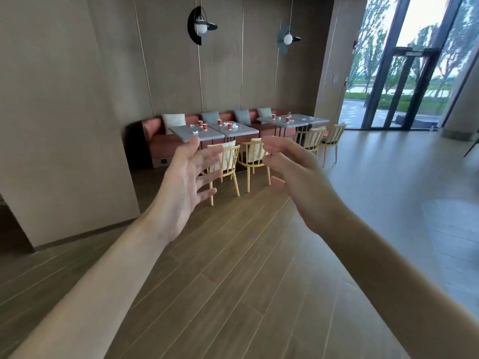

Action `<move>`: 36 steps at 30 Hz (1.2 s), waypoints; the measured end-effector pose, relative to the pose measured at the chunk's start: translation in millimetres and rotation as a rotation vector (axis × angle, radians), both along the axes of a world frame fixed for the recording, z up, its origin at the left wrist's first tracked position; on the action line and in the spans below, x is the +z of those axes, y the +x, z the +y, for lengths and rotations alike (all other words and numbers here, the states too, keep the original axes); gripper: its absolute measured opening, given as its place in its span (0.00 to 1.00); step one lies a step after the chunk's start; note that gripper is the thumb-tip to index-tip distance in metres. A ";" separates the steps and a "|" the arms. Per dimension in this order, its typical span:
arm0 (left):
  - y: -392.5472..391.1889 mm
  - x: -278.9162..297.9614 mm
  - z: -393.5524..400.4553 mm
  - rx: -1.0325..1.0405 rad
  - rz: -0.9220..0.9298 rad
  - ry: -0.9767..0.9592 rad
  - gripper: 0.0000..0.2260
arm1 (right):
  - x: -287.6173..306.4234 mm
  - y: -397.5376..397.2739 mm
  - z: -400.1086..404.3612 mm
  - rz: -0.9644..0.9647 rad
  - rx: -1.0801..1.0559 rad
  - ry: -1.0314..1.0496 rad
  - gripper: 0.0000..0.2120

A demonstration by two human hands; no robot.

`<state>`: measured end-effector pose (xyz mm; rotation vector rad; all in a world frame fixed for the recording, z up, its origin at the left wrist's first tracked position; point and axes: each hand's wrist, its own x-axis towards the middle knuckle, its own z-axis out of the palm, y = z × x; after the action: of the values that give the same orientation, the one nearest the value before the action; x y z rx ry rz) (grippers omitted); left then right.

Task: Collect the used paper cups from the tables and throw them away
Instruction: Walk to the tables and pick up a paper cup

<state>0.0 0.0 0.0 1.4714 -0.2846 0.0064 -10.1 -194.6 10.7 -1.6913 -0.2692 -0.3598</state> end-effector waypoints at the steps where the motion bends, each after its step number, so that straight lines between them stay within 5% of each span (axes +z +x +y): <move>1: 10.8 2.2 7.6 0.010 -0.009 -0.005 0.29 | 2.8 12.8 7.3 0.007 0.007 -0.002 0.16; 18: 194.5 -1.9 96.4 0.023 -0.077 0.012 0.14 | -1.5 188.7 72.6 0.025 0.041 -0.030 0.12; 36: 418.6 -17.2 75.2 0.113 -0.044 0.162 0.20 | -30.5 440.5 24.2 0.038 0.117 0.004 0.13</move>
<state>418.6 75.2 -17.2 1.6479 -0.2418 0.1086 430.4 -170.4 -19.9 -1.6681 -0.3380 -0.2410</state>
